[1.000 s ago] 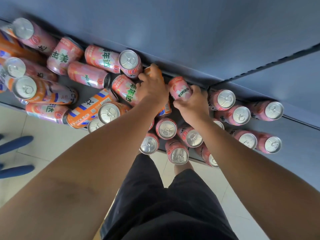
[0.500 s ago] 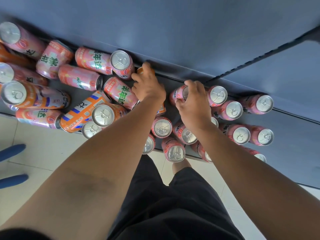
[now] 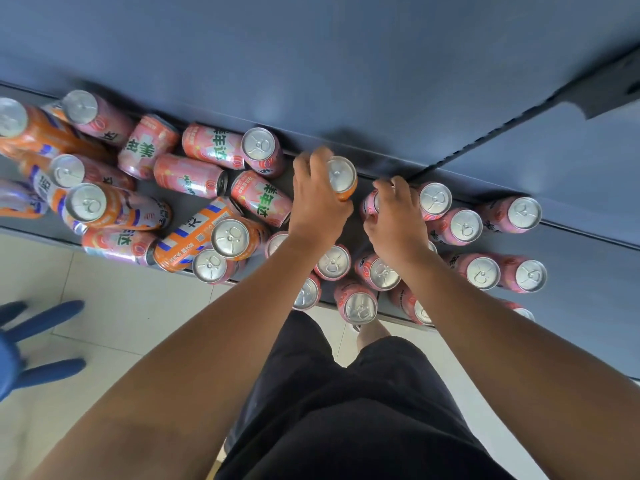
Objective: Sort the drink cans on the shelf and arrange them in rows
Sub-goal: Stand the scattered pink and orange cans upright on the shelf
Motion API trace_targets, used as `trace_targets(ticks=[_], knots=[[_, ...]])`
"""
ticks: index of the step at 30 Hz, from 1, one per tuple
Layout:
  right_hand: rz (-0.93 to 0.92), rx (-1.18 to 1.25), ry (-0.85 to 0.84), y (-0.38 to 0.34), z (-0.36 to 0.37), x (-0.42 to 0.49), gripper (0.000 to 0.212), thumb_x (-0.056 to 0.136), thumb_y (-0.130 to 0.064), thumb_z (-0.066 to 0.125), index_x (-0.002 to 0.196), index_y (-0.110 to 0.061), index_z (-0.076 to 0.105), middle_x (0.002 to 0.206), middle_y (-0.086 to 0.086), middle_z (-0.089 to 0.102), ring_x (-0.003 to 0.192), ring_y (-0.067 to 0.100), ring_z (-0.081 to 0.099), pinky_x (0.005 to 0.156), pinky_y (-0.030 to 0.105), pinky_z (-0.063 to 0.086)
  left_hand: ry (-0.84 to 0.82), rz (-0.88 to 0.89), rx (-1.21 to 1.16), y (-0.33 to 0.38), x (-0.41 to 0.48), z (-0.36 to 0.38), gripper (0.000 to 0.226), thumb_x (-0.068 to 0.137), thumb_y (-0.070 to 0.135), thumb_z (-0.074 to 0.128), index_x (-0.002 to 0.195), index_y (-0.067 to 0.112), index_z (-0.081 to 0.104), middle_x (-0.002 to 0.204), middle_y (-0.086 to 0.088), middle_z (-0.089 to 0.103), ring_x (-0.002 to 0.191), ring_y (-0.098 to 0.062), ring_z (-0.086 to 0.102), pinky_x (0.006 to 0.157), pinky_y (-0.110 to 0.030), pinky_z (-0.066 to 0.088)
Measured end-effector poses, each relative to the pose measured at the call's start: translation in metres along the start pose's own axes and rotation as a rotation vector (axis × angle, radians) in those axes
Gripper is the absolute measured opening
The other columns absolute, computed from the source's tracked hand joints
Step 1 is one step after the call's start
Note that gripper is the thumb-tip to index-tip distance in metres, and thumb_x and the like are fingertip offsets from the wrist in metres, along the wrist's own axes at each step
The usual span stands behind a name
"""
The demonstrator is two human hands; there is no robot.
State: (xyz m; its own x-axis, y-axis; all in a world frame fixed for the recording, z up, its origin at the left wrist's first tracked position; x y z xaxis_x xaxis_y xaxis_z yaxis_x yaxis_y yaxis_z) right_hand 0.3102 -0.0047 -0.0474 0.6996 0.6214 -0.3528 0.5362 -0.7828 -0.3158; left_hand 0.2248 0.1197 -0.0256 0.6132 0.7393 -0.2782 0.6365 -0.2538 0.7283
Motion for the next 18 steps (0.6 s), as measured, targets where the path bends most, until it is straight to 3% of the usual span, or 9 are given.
trace_targets(ticks=[6,11,18], knots=[[0.009,0.064,0.019,-0.006,-0.020,-0.014,0.061,0.082,-0.014,0.068,0.138,-0.008,0.045,0.139,0.013,0.043,0.126,0.036,0.044,0.100,0.047,0.044,-0.156,0.063,0.046,0.010,-0.012,0.002,0.074,0.075,-0.001,0.075,0.138,0.014,0.040,0.138,-0.008,0.045,0.125,-0.030,0.047,0.104,-0.041,0.041],[0.049,0.075,0.062,-0.020,-0.036,-0.040,0.051,0.085,-0.019,0.064,0.132,-0.011,0.047,0.136,0.009,0.045,0.122,0.033,0.047,0.093,0.049,0.048,-0.255,0.109,0.168,0.015,-0.018,-0.011,0.077,0.079,0.013,0.074,0.146,0.019,0.035,0.142,-0.006,0.043,0.128,-0.033,0.046,0.102,-0.049,0.044],[-0.011,0.138,0.113,-0.072,-0.053,-0.071,0.049,0.088,-0.020,0.059,0.136,-0.014,0.048,0.144,0.006,0.044,0.128,0.033,0.047,0.099,0.048,0.045,-0.137,0.320,0.495,0.023,-0.055,-0.081,0.063,0.090,0.028,0.064,0.145,0.020,0.035,0.144,-0.007,0.044,0.131,-0.034,0.044,0.101,-0.049,0.045]])
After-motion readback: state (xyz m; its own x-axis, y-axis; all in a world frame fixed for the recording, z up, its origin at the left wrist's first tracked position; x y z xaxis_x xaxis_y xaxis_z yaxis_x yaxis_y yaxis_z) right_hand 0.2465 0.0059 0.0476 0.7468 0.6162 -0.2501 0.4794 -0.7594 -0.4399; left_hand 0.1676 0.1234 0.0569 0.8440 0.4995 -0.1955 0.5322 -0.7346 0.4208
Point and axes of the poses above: each hand's wrist, its own x-axis towards the middle knuckle, its own z-axis out of the palm, y = z × x, the point moved 10 cm from there along x, towards the middle knuckle
